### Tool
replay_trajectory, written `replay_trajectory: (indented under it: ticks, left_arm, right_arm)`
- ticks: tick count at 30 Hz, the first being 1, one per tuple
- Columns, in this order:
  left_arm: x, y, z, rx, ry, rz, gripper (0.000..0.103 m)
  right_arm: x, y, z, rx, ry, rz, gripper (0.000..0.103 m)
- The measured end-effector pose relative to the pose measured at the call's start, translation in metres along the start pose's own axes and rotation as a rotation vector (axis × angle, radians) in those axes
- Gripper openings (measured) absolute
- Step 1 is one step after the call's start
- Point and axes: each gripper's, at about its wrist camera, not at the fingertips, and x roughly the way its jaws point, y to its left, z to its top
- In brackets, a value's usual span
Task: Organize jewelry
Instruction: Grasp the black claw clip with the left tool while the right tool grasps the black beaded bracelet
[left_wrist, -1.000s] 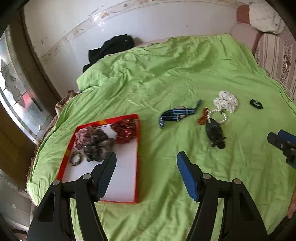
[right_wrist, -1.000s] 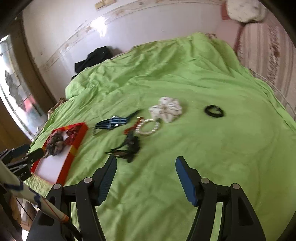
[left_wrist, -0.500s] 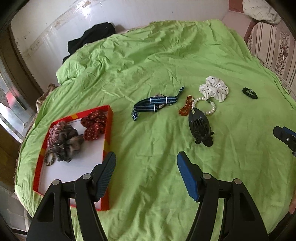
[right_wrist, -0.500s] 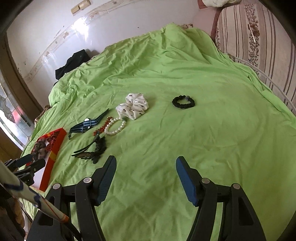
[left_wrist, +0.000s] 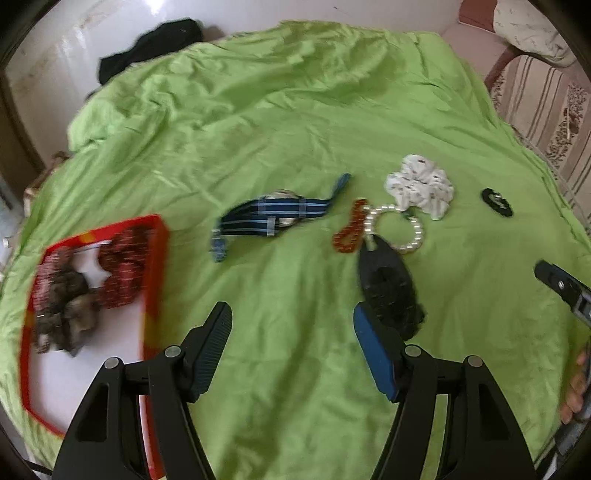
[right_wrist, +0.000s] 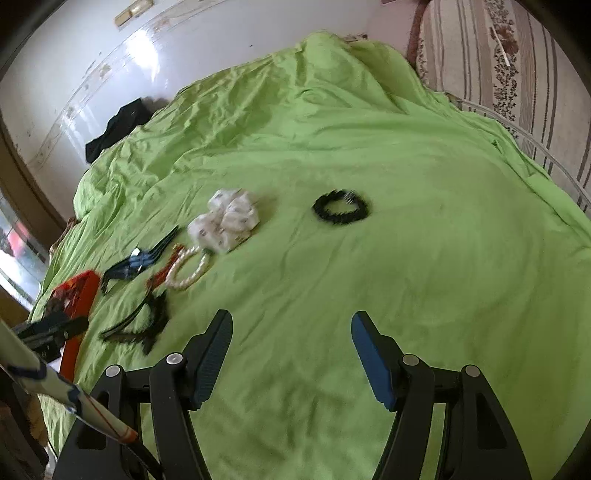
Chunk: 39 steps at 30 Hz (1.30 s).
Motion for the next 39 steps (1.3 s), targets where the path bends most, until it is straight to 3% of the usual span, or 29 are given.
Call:
replay_trajectory:
  ticks: [8, 16, 24, 25, 26, 28, 39]
  left_arm:
    - [0.027, -0.009, 0.004, -0.012, 0.025, -0.155, 0.067]
    - [0.026, -0.010, 0.002, -0.012, -0.041, -0.272, 0.067]
    - [0.047, -0.026, 0.006, 0.009, 0.006, -0.321, 0.067]
    - [0.050, -0.028, 0.006, 0.006, 0.011, -0.321, 0.067]
    - [0.052, -0.030, 0.006, 0.004, 0.017, -0.321, 0.056]
    - [0.057, -0.032, 0.005, 0.001, 0.044, -0.309, 0.040]
    - [-0.006, -0.013, -0.007, -0.042, -0.030, -0.301, 0.040]
  right_arm:
    - [0.024, -0.042, 0.033, 0.058, -0.023, -0.072, 0.071]
    - [0.075, -0.045, 0.068, 0.054, 0.014, -0.101, 0.071]
    - [0.102, -0.039, 0.081, 0.021, 0.042, -0.142, 0.053]
    - [0.104, -0.038, 0.080, 0.009, 0.047, -0.150, 0.045]
    - [0.106, -0.037, 0.079, -0.001, 0.052, -0.158, 0.030]
    - [0.108, -0.037, 0.078, -0.006, 0.061, -0.152, 0.010]
    - [0.038, -0.035, 0.071, 0.071, -0.013, -0.042, 0.008]
